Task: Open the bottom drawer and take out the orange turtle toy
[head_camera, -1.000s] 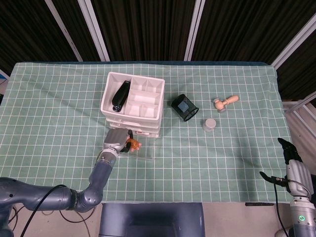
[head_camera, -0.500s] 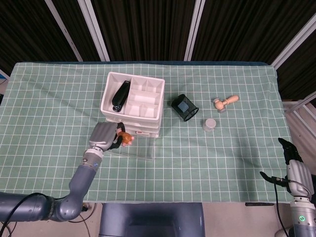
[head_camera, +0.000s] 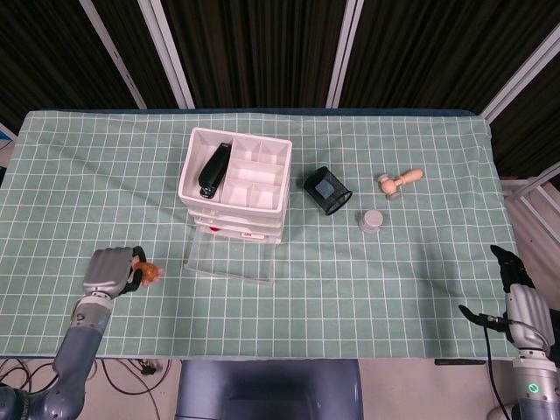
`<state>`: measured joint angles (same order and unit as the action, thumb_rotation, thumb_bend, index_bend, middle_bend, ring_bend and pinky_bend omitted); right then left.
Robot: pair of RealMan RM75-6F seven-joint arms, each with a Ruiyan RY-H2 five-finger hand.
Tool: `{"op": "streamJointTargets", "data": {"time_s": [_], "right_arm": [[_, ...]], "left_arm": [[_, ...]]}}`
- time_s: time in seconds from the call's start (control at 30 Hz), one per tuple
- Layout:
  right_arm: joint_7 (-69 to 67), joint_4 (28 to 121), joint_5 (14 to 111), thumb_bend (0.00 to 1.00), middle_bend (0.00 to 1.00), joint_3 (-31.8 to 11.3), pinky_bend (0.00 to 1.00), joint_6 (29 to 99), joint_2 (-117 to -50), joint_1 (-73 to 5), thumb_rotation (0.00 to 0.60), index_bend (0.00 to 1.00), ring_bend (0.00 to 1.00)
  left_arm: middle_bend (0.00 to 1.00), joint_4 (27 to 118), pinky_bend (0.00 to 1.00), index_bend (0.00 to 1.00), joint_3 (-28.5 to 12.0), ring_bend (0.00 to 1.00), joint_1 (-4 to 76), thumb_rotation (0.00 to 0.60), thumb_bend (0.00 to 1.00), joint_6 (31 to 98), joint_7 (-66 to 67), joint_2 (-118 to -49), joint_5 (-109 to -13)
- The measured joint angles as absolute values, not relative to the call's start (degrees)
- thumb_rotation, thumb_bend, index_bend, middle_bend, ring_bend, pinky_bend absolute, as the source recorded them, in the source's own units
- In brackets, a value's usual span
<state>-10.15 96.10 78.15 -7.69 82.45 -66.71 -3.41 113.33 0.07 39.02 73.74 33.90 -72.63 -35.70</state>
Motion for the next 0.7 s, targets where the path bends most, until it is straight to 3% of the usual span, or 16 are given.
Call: {"op": "streamJointTargets", "data": {"time_s": [0.1,0.23,0.47,0.57,0.7], "right_arm": [[-10.03,96.13,78.21,0.11,0.1,-7.67,0.18,82.53,-66.71,-3.38,0.6,0.0,0.0],[-9.84,96.14,78.27,0.11,0.1,-7.64,0.18,82.78,-66.69,-3.27,0.6,0.0,0.0],[-9.92,95.97,78.2,0.11,0.1,-7.72,0.18,82.8,-66.62,-3.25,0.6,0.0,0.0],[-9.75,95.87,78.49,0.11,0.1,-7.6,0.18,82.8,-66.64,-3.28,0.6,0.0,0.0],[-9.49,95.68,78.8,0.11,0.1,-7.49,0.18,82.91,-66.69,-3.31,0.6,0.0,0.0]], "left_arm": [[1.0,111.64,1.0,0.55,0.85,1.0,38.19,0.6,0.43,72.8,33.47,-74.13,-36.49],[1.0,109.63,1.0,0.44,1.32,1.0,37.64,0.6,0.29,72.24,33.79,-76.39,-37.21],[0.98,108.24,1.0,0.36,1.45,0.97,36.06,0.6,0.2,73.76,34.41,-77.94,-40.63],[0.84,108.79,0.92,0.34,1.24,0.84,35.01,0.6,0.18,75.01,33.49,-77.12,-42.34],[0.48,110.12,0.61,0.22,1.47,0.5,32.96,0.6,0.17,77.16,31.28,-75.27,-46.01]]}}
